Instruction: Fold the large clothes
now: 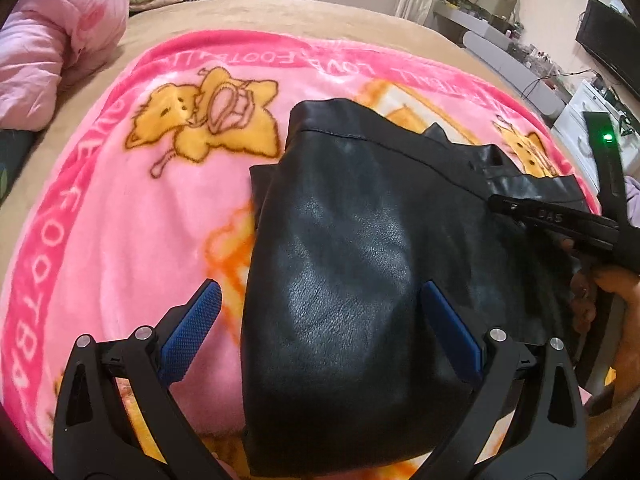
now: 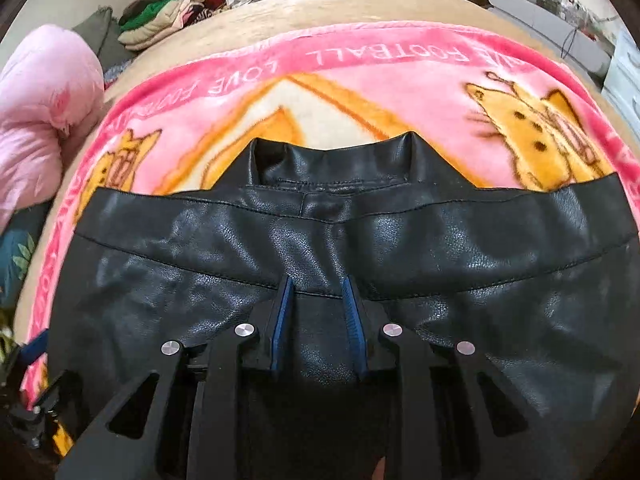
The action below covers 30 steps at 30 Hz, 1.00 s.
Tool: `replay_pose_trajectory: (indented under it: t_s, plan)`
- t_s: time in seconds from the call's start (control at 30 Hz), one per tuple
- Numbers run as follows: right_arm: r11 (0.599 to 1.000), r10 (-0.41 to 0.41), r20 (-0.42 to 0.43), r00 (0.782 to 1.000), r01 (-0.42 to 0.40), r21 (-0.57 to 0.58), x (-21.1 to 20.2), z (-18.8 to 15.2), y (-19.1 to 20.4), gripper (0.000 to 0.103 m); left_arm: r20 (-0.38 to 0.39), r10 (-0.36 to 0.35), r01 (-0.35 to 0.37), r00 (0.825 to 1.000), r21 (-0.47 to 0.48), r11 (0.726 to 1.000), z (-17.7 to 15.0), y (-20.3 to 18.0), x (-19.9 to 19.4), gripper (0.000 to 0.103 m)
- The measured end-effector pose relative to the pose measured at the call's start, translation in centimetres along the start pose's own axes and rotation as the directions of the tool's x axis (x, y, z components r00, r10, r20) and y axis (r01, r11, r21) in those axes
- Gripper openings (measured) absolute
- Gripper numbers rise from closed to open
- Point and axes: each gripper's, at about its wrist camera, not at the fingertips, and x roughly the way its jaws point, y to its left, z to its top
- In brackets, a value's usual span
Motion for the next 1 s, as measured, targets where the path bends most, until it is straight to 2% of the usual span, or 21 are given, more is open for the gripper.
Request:
replay_pose_trajectory:
  t_s: [0.03,0.1,0.13,0.2,0.27,0.33,0.43,0.53,0.6,0.67,0.73,0.83,0.9,1.0]
  plan:
    - [1.0,0.016,0.024,1.0,-0.016,-0.006,-0.7,-0.1,0.0,0.026,0.001,0.0,0.0,1.0,0.001,1.0,0.0,0.0,0.0,0.094]
    - [0.999,0.041,0.069,0.997,-0.039,-0.03,-2.3,-0.7,0.4,0.044,-0.001,0.006,-0.006,1.0,0.009,1.0,0.1,-0.2,0.2,0.094]
    - [0.997,0.063,0.097,0.993,-0.059,-0.043,-3.5,-1.3,0.6,0.059,-0.001,0.009,-0.009,1.0,0.014,1.0,0.2,-0.2,0.3,0.094]
    - [0.992,0.109,0.138,0.984,-0.098,-0.084,-5.4,-2.8,1.1,0.062,0.0,0.015,-0.015,1.0,0.018,1.0,0.4,-0.3,0.6,0.094]
    - [0.985,0.127,0.164,0.978,-0.105,-0.135,-7.1,-4.6,1.9,0.073,-0.004,0.021,-0.021,1.0,0.021,1.0,0.6,-0.2,1.0,0.094]
    - [0.972,0.161,0.172,0.972,-0.125,-0.201,-8.3,-6.8,3.0,0.078,-0.003,0.027,-0.027,1.0,0.017,0.999,0.7,0.0,1.1,0.094]
    - [0.947,0.163,0.184,0.969,-0.101,-0.305,-9.3,-10.0,5.0,0.084,0.001,0.03,-0.03,1.0,-0.001,1.0,0.9,0.6,1.1,0.094]
    - [0.897,0.172,0.2,0.965,-0.069,-0.437,-9.6,-13.2,7.8,0.094,0.002,0.039,-0.039,0.999,-0.016,0.999,1.1,1.4,1.0,0.094]
    - [0.847,0.174,0.185,0.967,-0.051,-0.53,-8.9,-15.1,10.2,0.094,0.001,0.037,-0.037,0.999,-0.031,0.999,1.3,1.9,0.9,0.094]
    - [0.804,0.144,0.175,0.974,-0.012,-0.594,-7.8,-16.2,12.0,0.094,0.006,0.048,-0.048,0.999,-0.043,0.998,1.5,2.6,0.8,0.094]
    - [0.755,0.077,0.196,0.978,0.072,-0.652,-6.3,-16.9,13.8,0.095,0.022,0.078,-0.077,0.997,-0.037,0.996,1.7,2.9,0.4,0.094]
    - [0.684,0.02,0.244,0.969,0.165,-0.711,-4.7,-17.2,15.9,0.095,0.039,0.104,-0.102,0.994,-0.045,0.994,2.1,3.6,-0.1,0.094]
    - [0.665,-0.02,0.268,0.963,0.213,-0.716,-3.6,-16.7,16.6,0.096,0.044,0.112,-0.11,0.993,-0.052,0.993,2.3,4.1,-0.3,0.094]
    - [0.648,-0.028,0.277,0.96,0.228,-0.726,-2.4,-16.0,17.0,0.098,0.041,0.107,-0.104,0.993,-0.067,0.992,2.4,4.7,-0.4,0.094]
